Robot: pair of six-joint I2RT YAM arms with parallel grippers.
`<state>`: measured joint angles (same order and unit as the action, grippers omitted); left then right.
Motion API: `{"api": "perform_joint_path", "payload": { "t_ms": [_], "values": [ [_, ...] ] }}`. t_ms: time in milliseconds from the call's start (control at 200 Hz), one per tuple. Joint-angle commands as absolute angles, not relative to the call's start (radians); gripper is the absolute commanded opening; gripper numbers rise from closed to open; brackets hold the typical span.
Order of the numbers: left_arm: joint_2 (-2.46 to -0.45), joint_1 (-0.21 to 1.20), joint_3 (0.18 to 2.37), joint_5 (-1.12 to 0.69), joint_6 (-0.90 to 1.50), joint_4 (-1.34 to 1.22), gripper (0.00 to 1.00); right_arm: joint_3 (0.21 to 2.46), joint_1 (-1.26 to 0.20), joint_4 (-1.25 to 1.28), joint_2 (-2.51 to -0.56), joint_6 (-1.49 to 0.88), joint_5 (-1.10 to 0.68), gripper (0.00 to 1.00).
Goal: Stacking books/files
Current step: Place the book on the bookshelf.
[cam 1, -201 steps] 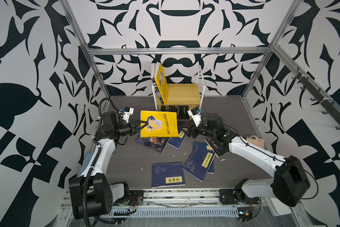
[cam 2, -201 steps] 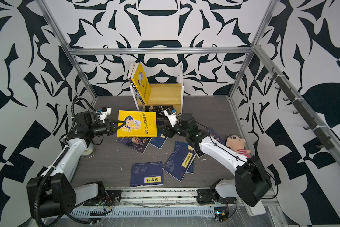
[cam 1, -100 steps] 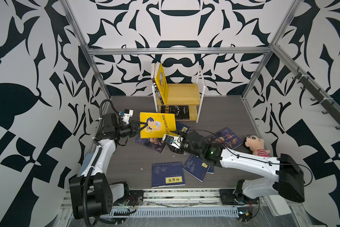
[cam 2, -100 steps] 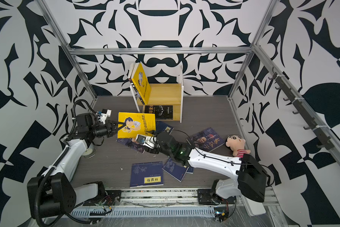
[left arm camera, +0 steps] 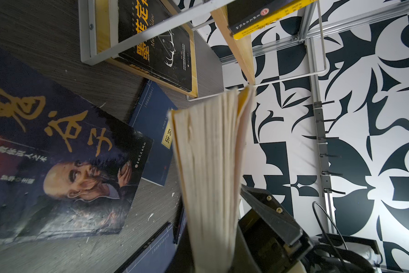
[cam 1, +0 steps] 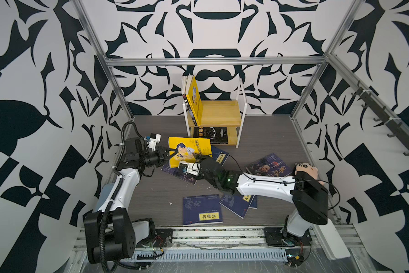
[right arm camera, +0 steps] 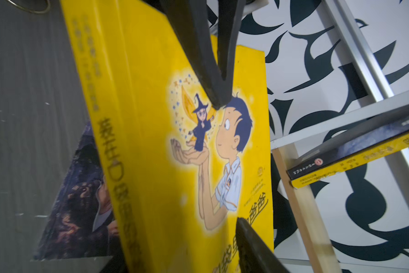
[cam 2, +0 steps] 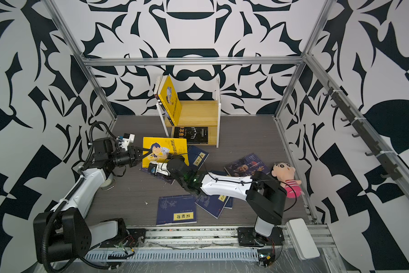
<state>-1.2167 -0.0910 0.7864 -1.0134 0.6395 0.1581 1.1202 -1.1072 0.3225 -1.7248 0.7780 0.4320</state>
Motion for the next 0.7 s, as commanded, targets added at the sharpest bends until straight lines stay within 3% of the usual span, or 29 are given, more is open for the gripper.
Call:
{"api": "perform_joint_path", "payload": {
  "t_ms": [0, 135, 180, 280, 350, 445, 530, 645, 695],
  "values": [
    [-1.197, -0.078, 0.778, -1.060, 0.644, 0.111, 0.00, 1.173, -1.113, 0.435, -1.752, 0.864, 0.537, 0.48],
    [-1.199, -0.076, 0.775, -1.058, 0.643, 0.113, 0.00, 1.180, -1.112, 0.413, -1.752, 0.891, 0.559, 0.00],
    [-1.195, -0.076, 0.772, -1.050, 0.634, 0.112, 0.07, 1.166, -1.111, 0.407, -1.739, 0.894, 0.553, 0.00],
    [-1.191, -0.081, 0.773, -1.041, 0.608, 0.123, 0.46, 1.163, -1.104, 0.309, -1.698, 0.882, 0.532, 0.00],
    [-1.188, -0.094, 0.780, -1.017, 0.580, 0.149, 0.64, 1.157, -1.095, 0.216, -1.647, 0.848, 0.496, 0.00],
    [-1.179, -0.110, 0.792, -0.950, 0.489, 0.211, 0.79, 1.158, -1.067, 0.066, -1.579, 0.790, 0.415, 0.00],
    [-1.174, -0.128, 0.814, -0.871, 0.403, 0.283, 0.84, 1.181, -1.032, -0.070, -1.542, 0.746, 0.377, 0.00],
    [-1.165, -0.160, 0.828, -0.697, 0.308, 0.347, 1.00, 1.183, -0.988, -0.161, -1.501, 0.747, 0.355, 0.00],
    [-1.159, -0.174, 0.832, -0.618, 0.261, 0.364, 1.00, 1.183, -0.966, -0.172, -1.491, 0.754, 0.350, 0.00]
  ]
}}
